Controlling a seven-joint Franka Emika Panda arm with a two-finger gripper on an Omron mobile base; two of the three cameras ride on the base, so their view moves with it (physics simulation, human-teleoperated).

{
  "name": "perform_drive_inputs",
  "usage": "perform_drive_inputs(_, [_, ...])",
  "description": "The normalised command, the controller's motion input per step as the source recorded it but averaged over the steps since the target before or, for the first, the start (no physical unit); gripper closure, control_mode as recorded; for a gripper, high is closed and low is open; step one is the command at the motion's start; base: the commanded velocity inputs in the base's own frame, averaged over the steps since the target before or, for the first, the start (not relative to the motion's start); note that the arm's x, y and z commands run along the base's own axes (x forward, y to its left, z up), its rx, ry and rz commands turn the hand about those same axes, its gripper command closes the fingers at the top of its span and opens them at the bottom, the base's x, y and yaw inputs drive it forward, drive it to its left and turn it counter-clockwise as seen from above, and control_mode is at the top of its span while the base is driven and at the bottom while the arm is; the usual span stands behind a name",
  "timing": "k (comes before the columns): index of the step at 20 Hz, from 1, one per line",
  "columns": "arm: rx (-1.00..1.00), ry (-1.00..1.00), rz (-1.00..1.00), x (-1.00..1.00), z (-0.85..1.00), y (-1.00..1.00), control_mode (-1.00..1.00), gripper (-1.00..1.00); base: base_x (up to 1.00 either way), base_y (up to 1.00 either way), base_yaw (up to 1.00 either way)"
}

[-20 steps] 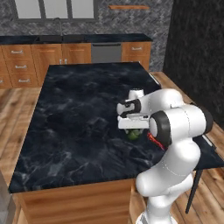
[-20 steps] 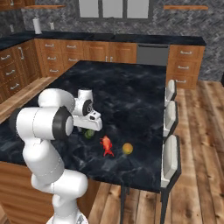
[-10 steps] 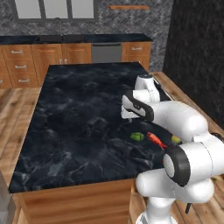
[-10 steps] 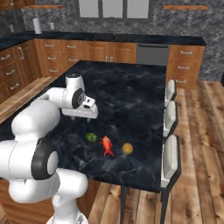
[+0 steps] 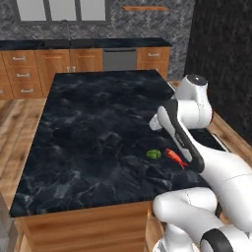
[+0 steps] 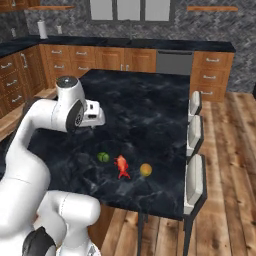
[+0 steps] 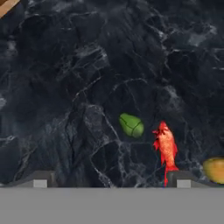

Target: Open the fridge, remove the apple, avocado, and fish, and place them on any counter.

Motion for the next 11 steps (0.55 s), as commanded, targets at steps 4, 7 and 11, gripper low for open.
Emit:
perform_drive_inputs(4, [0.00, -0.36, 0.30, -0.41, 0.86, -0.24, -1.00, -1.00, 0.00, 0.00, 0.00])
perform_drive_inputs(7, [0.00, -0.33, 0.13, -0.25, 0.40, -0.11, -1.00, -1.00, 0.00, 0.00, 0.00])
perform_drive_inputs(11, [0.00, -0.28, 0.01, -0.39, 0.29, 0.02, -1.00, -1.00, 0.00, 0.00, 0.00])
